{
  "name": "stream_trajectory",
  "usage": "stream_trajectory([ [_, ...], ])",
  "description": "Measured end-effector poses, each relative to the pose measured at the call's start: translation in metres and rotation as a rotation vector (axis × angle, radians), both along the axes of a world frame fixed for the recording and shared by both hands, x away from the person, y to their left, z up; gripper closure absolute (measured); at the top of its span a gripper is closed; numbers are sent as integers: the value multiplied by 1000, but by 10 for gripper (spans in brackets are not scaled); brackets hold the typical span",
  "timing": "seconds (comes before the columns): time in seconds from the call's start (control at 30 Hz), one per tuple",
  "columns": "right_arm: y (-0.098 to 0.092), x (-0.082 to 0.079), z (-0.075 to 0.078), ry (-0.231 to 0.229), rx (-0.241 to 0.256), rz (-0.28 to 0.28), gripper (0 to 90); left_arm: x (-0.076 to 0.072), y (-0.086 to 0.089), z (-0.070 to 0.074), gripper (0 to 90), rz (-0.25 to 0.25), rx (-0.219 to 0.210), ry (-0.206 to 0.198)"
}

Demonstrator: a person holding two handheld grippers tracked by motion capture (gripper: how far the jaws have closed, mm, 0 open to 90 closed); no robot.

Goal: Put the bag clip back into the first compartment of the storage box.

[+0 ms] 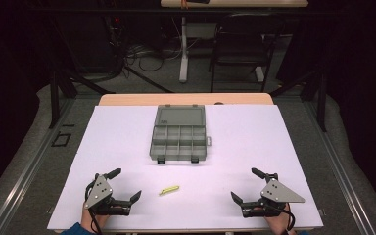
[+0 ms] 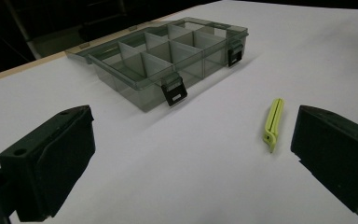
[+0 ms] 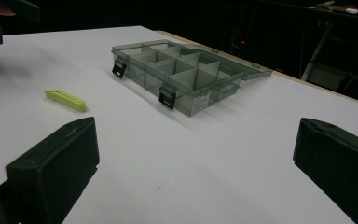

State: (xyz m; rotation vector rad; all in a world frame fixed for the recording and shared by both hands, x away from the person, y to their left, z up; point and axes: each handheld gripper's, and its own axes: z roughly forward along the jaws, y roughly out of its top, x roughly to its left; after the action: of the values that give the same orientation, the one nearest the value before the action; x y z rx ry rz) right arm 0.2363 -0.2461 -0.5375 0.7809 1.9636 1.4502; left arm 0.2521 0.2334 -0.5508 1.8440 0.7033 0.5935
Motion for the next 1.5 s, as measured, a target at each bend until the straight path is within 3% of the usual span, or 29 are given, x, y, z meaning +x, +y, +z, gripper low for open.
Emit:
stream_trajectory([
  [0.27, 2, 1, 0, 1, -13, 4, 0, 3, -3, 1, 0, -11, 27, 10],
  [0.47, 2, 1, 0, 7, -16, 4, 0, 7, -5, 2, 0, -8, 20, 20],
  [0.93, 3, 1, 0, 8, -19, 8, 0, 15, -20, 6, 0, -58, 56, 38],
  [1.13, 3, 1, -1, 9, -20, 7, 0, 19, -27, 9, 0, -62, 72, 70],
  [1.5, 3, 2, -1, 9, -18, 10, 0, 25, -45, 14, 0, -72, 151, 118],
])
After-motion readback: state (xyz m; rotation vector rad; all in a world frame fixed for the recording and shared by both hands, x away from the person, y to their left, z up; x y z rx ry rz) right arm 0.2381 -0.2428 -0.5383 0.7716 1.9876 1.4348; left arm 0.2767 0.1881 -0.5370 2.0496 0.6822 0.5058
